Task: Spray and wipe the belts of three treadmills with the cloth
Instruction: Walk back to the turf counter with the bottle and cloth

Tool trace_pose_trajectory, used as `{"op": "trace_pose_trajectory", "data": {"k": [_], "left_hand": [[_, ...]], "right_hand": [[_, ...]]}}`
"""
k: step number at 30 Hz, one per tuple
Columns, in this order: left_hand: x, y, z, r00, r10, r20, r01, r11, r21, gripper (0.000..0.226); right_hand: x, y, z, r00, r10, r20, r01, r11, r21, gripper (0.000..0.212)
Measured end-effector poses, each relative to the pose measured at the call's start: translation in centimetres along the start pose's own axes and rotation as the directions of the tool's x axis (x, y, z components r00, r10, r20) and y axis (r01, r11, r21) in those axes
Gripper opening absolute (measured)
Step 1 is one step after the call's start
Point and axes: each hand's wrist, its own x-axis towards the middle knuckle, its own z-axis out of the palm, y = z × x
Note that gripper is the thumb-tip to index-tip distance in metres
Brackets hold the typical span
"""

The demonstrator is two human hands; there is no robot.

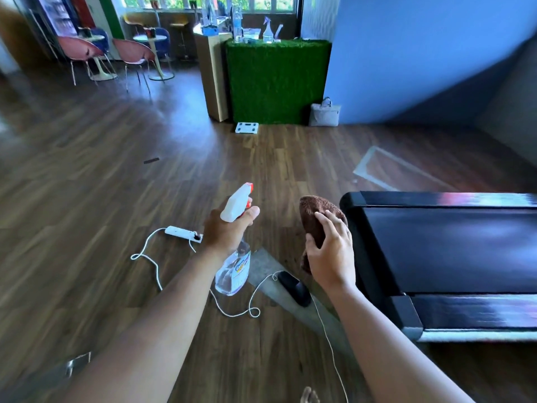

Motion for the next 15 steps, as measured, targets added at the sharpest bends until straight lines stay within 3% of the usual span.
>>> {"op": "trace_pose_trajectory", "data": {"k": [15], "left_hand": [[19.6, 0.7, 14.9, 0.999, -0.034, -0.014, 0.034, 0.999, -0.015, 0.030]], "right_hand": [[24.2, 9.6, 0.5, 0.999, -0.030, 0.033, 0.031, 0.999, -0.029, 0.051]]}}
